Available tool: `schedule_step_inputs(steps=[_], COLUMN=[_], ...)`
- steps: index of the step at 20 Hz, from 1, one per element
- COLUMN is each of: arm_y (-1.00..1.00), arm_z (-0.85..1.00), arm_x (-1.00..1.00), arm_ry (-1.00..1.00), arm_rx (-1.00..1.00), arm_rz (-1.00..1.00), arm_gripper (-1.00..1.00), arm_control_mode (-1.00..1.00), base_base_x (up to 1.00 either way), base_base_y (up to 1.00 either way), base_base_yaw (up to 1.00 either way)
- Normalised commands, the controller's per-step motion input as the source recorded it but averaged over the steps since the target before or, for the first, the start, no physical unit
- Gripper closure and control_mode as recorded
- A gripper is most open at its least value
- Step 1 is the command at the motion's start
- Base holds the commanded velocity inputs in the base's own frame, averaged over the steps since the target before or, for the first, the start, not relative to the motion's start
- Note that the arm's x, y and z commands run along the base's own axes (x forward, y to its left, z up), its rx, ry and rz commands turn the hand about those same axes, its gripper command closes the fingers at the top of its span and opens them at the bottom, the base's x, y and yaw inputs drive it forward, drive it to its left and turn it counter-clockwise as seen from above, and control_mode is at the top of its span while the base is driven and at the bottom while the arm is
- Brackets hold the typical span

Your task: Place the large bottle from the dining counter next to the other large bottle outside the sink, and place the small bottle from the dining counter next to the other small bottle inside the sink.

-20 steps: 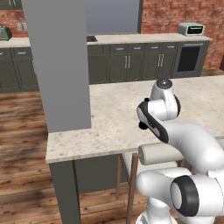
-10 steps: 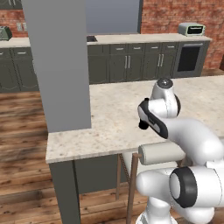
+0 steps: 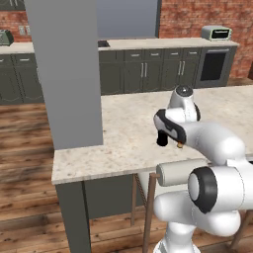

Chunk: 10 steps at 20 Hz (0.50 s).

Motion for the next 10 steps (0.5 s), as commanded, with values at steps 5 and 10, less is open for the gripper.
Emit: schedule_step_inputs(steps=[5,10], arm_y=[0.0,0.0], arm_z=[0.0,-0.05], arm_x=[0.34,0.17], arm_ry=[0.0,0.0], arm_rx=[0.09,0.01], arm_rz=[0.0,0.0], arm_gripper=[-1.0,-1.0], arm_control_mode=[-1.0,-1.0], base_base_x=[0.0,0.0], base_base_y=[0.0,0.0], base_base_yaw=[0.0,0.0])
